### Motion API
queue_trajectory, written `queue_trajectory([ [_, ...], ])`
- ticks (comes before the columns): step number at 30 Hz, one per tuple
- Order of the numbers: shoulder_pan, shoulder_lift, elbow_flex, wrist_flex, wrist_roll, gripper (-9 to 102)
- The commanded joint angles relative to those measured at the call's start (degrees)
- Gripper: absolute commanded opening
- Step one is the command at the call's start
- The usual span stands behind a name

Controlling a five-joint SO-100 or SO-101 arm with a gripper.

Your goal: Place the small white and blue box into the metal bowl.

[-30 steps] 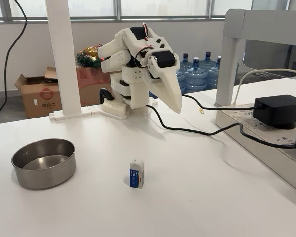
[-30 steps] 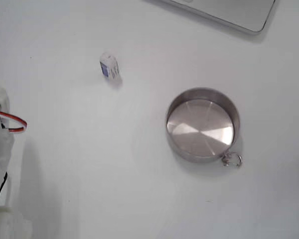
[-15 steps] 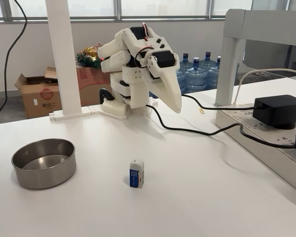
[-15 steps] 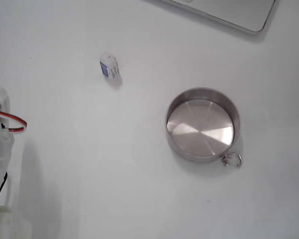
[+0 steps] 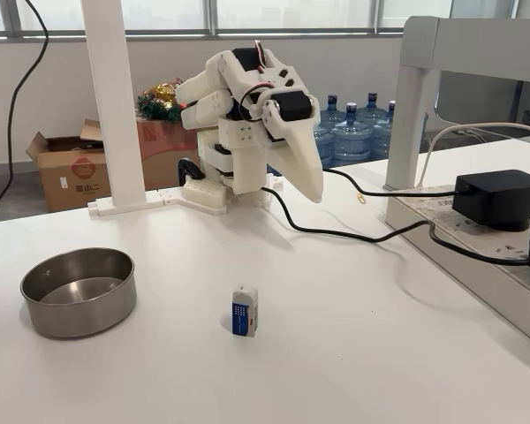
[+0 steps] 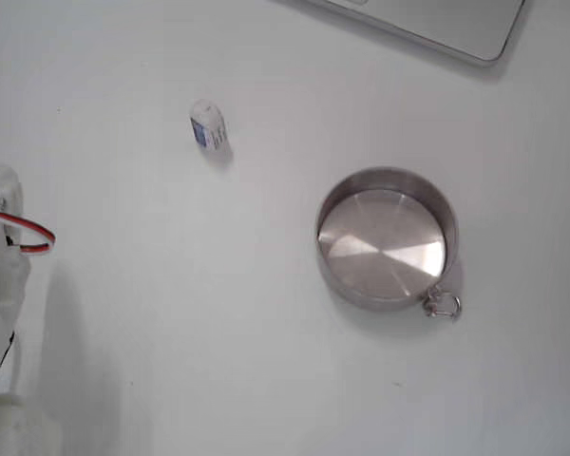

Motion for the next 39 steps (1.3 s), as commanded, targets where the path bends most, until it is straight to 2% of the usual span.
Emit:
queue_trajectory([
  [1,0.2,0.5,2.6,-0.2,0.1,-3],
  [6,3.3,-6.2,2.6,-12.8,0.2,-3],
  [9,5.6,-14.2,2.8,-25.2,0.9,-3],
  [14,9.1,-30.8,3.0,-47.3,12.1,-3],
  [18,12.8,-41.7,2.8,-66.2,16.9,-3],
  [22,13.0,-51.8,2.6,-77.4,19.8,-3],
  [26,13.2,-58.6,2.6,-83.8,30.6,-3],
  [31,16.8,-66.5,2.5,-89.5,52.8,-3],
  [35,19.5,-70.3,2.5,-89.7,69.0,-3],
  [39,20.0,-72.5,2.5,-89.4,78.4,-3],
])
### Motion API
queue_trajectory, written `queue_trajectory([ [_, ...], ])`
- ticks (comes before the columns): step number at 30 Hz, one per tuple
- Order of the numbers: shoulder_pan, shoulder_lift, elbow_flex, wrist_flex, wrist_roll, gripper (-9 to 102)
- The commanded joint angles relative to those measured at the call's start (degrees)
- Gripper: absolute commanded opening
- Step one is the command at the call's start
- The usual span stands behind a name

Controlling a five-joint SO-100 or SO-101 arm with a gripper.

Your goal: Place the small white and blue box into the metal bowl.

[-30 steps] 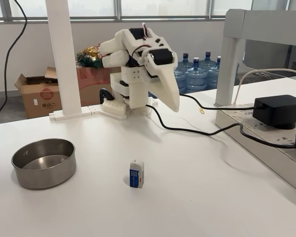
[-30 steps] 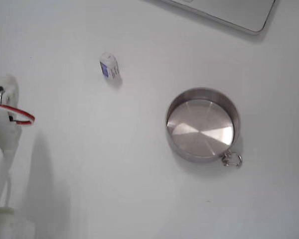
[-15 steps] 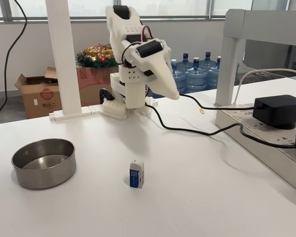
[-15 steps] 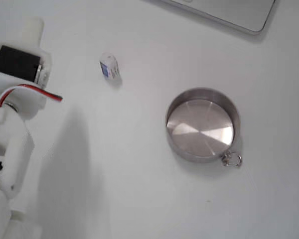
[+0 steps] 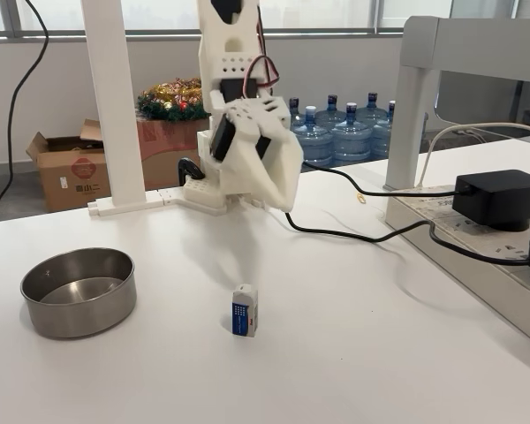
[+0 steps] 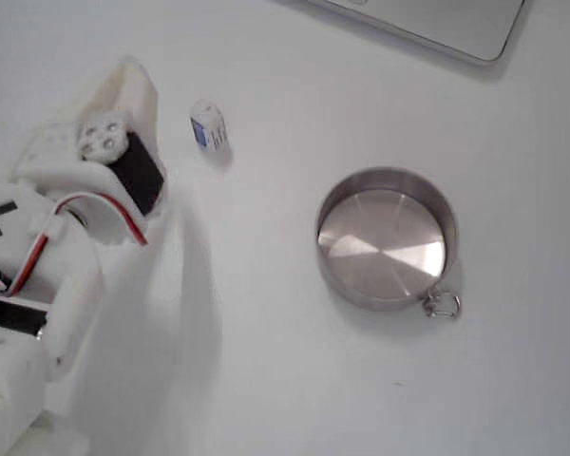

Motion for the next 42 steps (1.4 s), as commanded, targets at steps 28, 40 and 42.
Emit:
queue_trajectory([
  [28,4.1,-10.6,1.5,-1.5,13.0,26],
  [40,3.6,-23.0,-8.3,-1.7,17.3,26],
  [42,3.6,-24.2,-9.4,-1.7,17.8,26],
])
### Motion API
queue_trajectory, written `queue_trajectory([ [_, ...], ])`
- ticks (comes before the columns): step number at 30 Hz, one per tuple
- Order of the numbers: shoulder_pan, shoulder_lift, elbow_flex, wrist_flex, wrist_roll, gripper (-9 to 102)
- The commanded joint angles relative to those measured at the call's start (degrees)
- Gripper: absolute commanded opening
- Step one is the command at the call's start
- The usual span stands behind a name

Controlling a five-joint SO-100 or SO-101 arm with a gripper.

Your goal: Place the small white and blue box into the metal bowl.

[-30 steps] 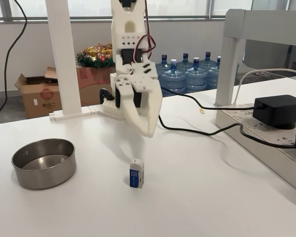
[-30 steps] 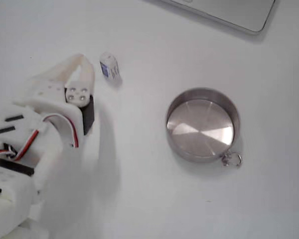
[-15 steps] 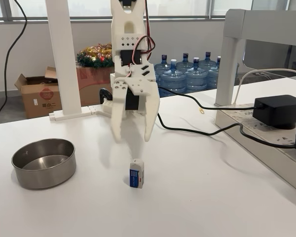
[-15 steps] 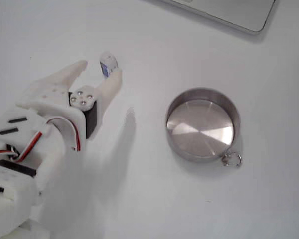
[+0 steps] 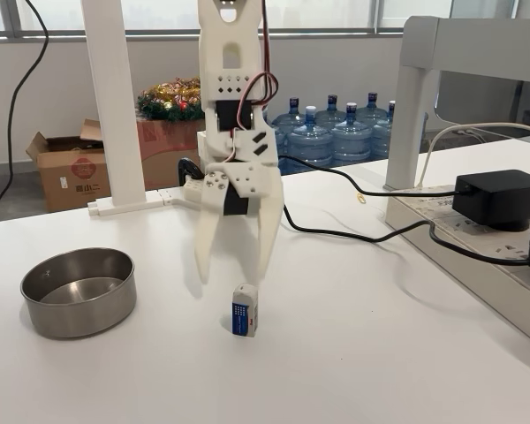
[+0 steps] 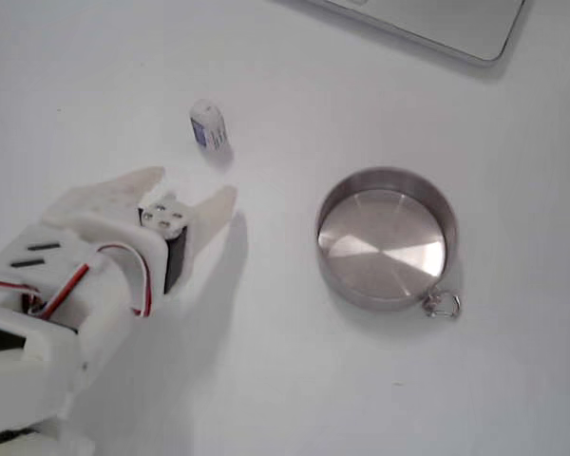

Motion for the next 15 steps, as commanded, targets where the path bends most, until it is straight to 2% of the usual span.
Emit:
queue_trajectory([
  [1,-0.6,-1.5,-2.8,-1.1,1.1,26],
  [15,-1.6,-8.4,-10.3,-1.1,1.1,26],
])
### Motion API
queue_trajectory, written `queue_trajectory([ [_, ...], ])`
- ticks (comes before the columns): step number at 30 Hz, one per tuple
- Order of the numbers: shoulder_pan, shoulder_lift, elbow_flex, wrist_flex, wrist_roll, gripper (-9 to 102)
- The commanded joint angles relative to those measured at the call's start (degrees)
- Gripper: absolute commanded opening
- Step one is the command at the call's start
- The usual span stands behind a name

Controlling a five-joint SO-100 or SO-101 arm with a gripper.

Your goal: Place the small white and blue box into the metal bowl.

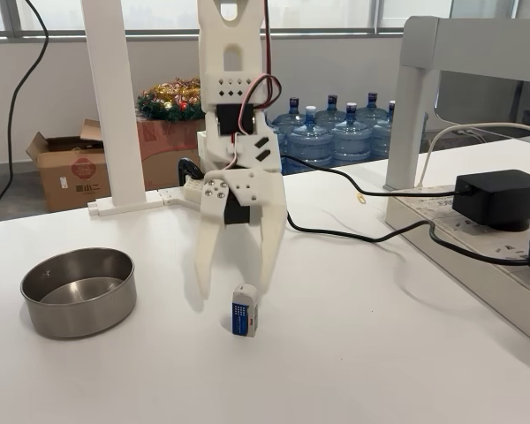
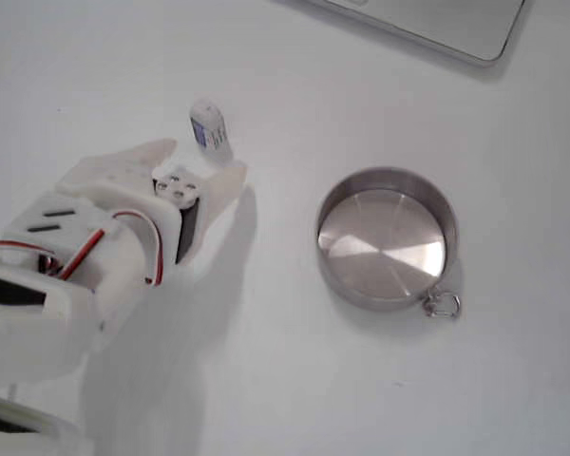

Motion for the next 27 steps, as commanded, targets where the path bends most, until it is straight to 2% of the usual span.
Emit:
queue_trajectory([
  [1,-1.5,-1.0,-2.5,-1.1,0.5,26],
  [27,-1.5,-7.7,-10.8,-1.1,0.4,26],
])
